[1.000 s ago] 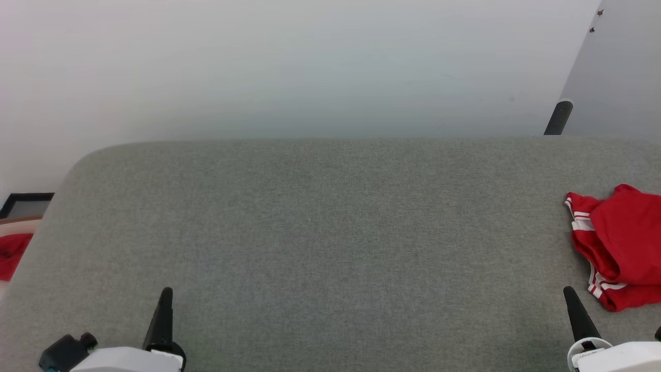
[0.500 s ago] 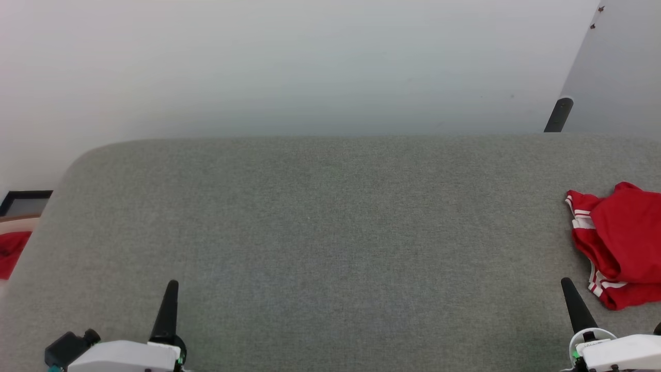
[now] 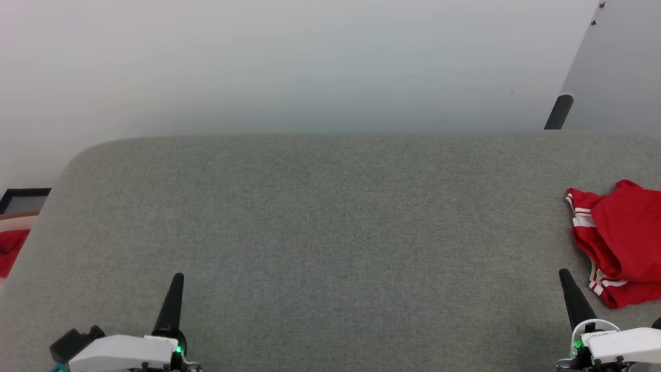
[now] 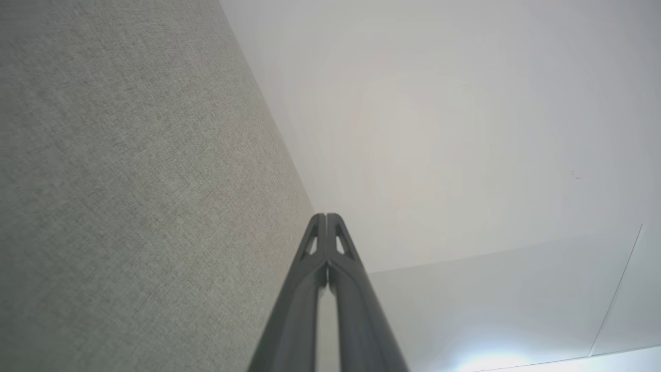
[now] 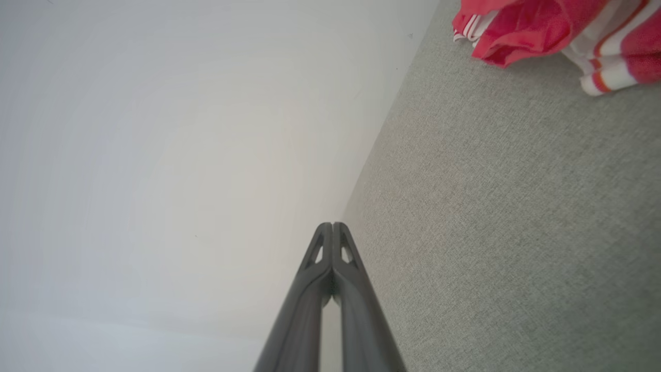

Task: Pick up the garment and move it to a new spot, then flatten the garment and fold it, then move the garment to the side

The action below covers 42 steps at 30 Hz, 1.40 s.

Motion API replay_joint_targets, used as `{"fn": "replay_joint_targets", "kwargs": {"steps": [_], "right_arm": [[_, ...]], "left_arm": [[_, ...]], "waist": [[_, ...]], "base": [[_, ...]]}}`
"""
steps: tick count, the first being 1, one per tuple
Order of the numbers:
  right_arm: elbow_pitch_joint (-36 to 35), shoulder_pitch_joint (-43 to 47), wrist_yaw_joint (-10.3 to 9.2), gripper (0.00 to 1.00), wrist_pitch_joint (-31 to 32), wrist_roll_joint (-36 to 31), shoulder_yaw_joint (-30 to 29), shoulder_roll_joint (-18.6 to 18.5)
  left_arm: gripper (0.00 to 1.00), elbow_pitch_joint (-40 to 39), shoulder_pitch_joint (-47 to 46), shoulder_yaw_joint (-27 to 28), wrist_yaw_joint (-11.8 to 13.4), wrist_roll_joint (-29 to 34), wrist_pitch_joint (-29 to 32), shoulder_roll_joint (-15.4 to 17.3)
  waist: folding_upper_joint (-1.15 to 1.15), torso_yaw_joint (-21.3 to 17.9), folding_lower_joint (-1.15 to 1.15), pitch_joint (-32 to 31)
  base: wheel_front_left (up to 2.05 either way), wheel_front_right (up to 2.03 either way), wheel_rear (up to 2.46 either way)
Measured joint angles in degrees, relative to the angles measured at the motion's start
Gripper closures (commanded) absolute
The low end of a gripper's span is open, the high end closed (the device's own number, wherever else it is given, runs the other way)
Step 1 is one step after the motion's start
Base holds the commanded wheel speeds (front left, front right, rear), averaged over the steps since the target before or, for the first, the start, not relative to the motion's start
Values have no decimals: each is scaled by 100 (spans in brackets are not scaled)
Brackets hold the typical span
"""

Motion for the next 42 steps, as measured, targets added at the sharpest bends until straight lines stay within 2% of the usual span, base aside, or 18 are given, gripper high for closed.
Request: {"fn": "replay_joint_targets", "kwargs": {"steps": [42], "right_arm": [[-35, -246, -1, 100, 366, 1491, -209, 254]], "left_arm": [[100, -7, -252, 38, 0, -1582, 458, -189]], "waist": [[0, -23, 0, 127]], "base": [[0, 0, 0]]}}
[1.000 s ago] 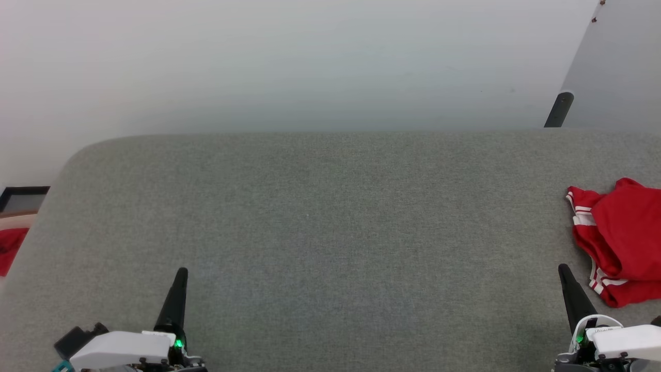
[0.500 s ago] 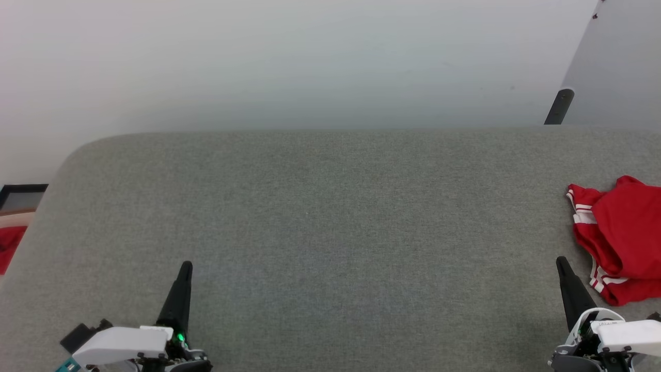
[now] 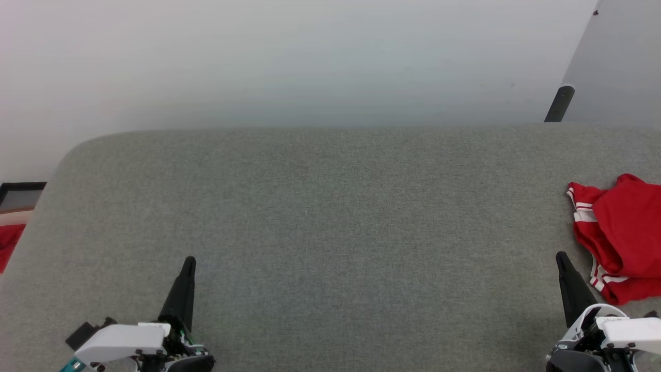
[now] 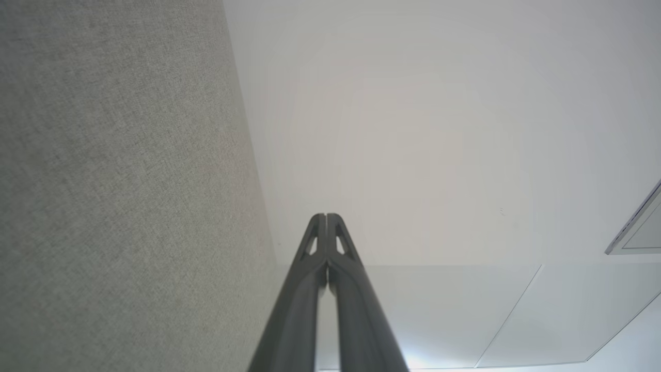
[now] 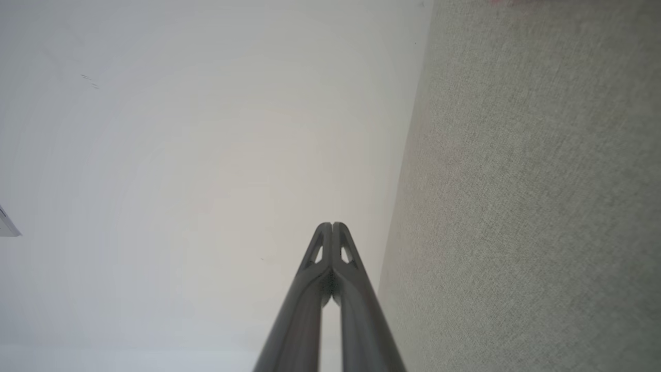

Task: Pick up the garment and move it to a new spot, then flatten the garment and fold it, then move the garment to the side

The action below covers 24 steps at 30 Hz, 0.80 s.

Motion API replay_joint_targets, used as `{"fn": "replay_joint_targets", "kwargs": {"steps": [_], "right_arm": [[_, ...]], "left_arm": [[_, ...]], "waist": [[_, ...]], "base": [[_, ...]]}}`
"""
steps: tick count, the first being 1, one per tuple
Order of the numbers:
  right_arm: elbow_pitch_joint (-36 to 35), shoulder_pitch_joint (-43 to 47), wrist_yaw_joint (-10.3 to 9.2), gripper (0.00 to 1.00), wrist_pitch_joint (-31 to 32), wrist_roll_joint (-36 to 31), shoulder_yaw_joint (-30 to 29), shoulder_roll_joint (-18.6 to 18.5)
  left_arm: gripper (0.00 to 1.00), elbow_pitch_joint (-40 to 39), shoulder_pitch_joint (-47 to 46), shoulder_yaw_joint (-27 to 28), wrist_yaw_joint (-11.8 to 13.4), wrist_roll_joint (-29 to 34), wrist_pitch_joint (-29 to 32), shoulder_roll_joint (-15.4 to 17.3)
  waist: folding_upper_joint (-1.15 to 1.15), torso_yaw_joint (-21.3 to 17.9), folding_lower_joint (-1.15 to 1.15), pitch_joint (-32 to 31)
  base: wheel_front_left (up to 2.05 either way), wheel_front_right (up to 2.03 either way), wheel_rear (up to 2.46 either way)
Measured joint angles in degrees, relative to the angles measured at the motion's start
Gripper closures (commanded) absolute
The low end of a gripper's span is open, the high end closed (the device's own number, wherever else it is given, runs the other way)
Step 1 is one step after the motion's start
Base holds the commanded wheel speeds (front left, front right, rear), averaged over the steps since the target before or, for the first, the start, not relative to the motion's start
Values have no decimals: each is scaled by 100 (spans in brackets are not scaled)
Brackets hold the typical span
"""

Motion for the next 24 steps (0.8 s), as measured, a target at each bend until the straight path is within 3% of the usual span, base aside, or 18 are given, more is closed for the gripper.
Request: {"fn": "replay_joint_targets", "kwargs": {"steps": [24], "right_arm": [[-4, -37, 0, 100, 0, 0, -2, 3]], "left_arm": [[100, 0, -4, 1, 0, 0, 0, -2]], "waist": [[0, 0, 0, 0]], "base": [[0, 0, 0]]}}
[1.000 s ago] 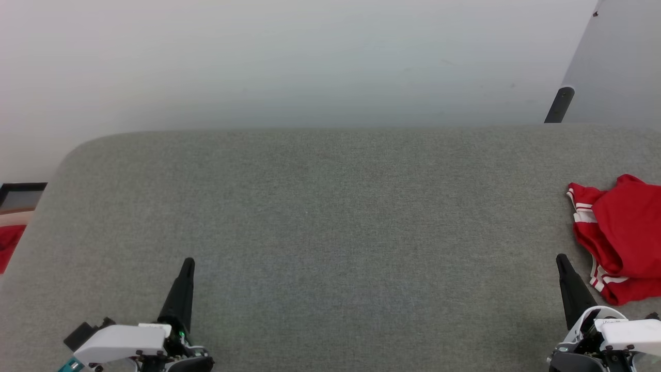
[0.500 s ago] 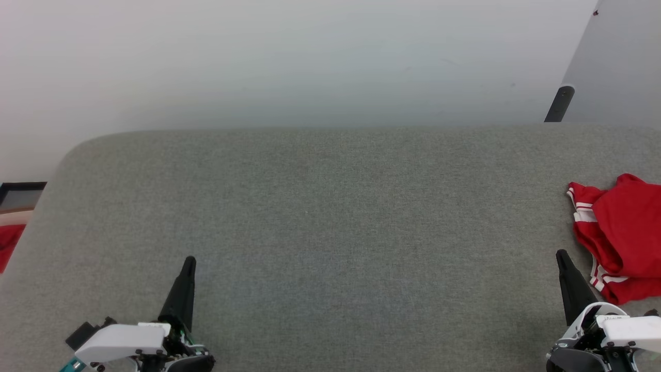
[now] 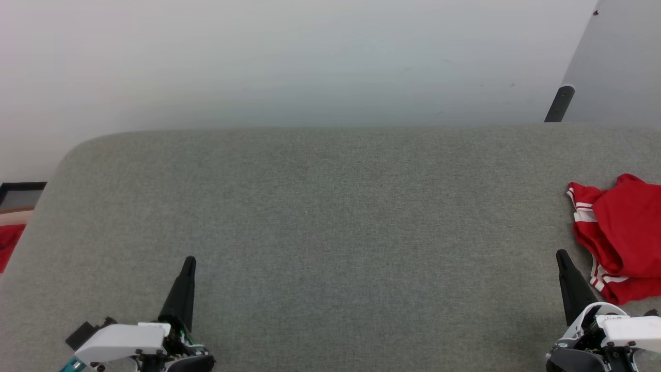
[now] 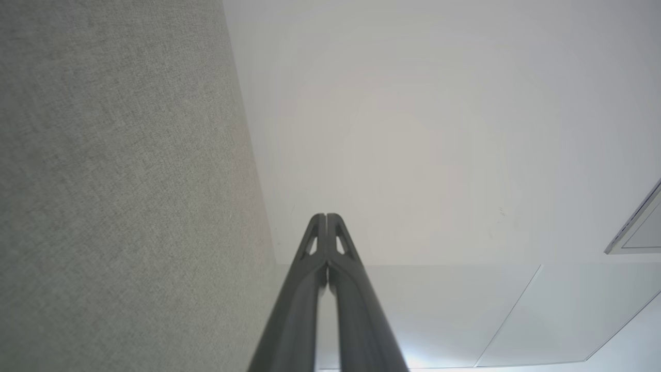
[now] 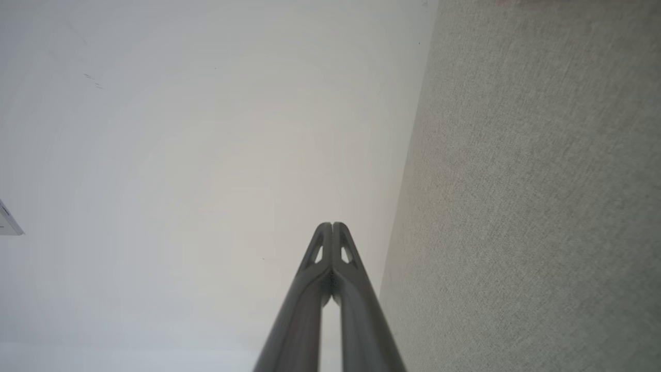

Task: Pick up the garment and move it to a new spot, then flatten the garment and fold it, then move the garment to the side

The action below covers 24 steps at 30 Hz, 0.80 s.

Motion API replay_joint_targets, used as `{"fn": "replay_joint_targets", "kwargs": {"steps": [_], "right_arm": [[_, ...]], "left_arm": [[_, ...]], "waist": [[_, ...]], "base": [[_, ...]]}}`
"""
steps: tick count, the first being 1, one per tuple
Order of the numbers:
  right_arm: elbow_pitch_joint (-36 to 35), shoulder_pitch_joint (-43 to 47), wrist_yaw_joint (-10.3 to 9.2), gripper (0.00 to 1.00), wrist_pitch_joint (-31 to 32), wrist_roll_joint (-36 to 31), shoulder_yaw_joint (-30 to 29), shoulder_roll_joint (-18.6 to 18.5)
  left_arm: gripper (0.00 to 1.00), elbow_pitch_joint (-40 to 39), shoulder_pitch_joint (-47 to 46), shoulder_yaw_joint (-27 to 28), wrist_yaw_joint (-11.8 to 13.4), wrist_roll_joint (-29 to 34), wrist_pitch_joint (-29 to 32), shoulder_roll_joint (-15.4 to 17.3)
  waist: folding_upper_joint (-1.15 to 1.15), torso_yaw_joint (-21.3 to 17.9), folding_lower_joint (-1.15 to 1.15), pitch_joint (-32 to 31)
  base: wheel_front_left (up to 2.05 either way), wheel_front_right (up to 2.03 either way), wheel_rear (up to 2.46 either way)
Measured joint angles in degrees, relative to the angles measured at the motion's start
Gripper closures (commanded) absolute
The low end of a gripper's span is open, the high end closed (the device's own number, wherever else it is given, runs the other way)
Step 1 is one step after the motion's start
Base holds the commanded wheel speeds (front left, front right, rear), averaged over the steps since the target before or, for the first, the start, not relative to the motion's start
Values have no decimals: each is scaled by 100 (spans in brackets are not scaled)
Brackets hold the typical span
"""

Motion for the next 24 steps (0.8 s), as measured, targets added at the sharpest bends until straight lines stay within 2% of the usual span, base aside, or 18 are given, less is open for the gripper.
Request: {"fn": "replay_joint_targets", "kwargs": {"steps": [24], "right_arm": [[0, 0, 0, 100, 0, 0, 0, 0]], "left_arm": [[100, -1, -1, 0, 0, 0, 0, 0]], "waist": [[0, 0, 0, 0]], "base": [[0, 0, 0]]}}
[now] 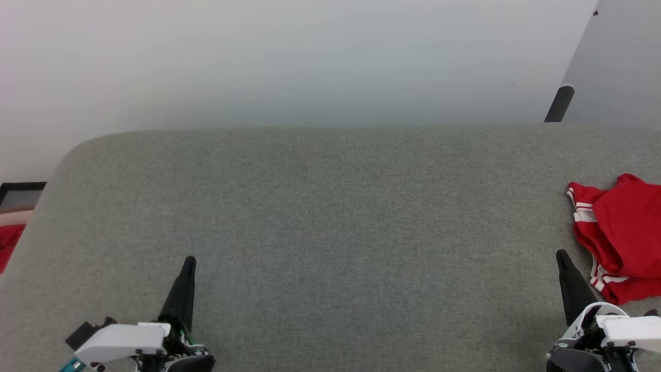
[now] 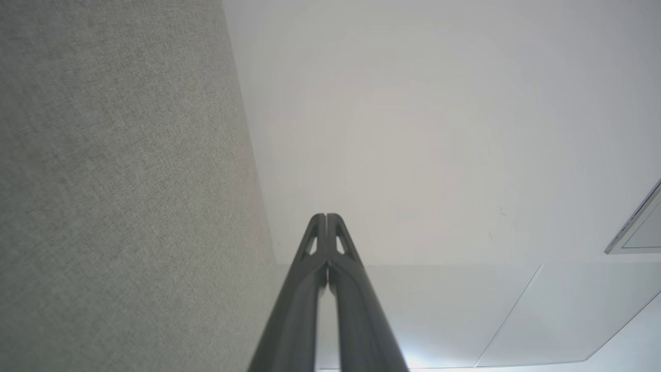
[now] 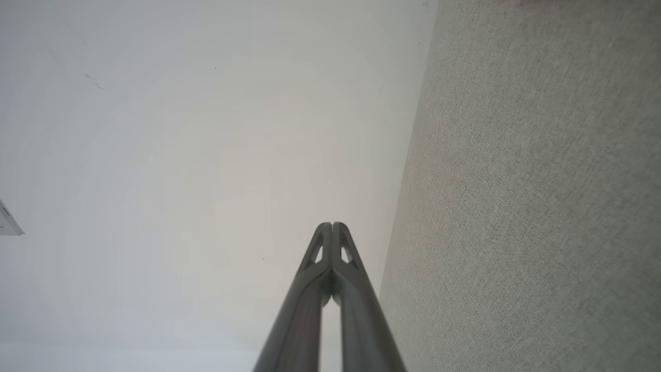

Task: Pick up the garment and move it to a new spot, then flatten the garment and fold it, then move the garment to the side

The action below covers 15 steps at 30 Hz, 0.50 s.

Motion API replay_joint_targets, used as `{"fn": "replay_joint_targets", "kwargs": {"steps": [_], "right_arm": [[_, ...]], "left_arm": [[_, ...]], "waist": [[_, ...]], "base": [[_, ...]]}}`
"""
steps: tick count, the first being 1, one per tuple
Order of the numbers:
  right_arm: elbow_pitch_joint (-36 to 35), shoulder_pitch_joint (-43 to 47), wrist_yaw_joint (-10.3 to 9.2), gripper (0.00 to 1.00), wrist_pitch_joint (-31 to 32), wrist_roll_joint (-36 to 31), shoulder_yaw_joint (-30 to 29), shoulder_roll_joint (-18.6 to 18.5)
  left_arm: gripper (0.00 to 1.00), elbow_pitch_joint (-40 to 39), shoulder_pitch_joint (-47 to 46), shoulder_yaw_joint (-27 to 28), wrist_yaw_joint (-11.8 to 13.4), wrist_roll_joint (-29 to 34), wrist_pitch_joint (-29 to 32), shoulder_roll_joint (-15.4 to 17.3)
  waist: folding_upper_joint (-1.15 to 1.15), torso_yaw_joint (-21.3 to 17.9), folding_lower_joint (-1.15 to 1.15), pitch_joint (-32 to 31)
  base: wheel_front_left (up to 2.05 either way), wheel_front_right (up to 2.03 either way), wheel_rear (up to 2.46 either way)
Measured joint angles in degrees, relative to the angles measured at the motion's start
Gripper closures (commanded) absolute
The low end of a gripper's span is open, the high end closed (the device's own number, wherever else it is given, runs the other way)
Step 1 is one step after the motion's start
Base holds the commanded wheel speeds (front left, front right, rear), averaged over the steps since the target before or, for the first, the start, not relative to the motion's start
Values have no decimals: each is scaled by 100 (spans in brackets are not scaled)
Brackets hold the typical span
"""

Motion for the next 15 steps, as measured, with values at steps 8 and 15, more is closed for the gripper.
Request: {"fn": "replay_joint_targets", "kwargs": {"steps": [8, 15], "right_arm": [[0, 0, 0, 100, 0, 0, 0, 0], [0, 0, 0, 100, 0, 0, 0, 0]], "left_arm": [[100, 1, 0, 0, 0, 0, 0, 0], [100, 0, 0, 0, 0, 0, 0, 0]], "waist": [[0, 0, 0, 0], [0, 0, 0, 0]], "base": [[0, 0, 0], [0, 0, 0]]}}
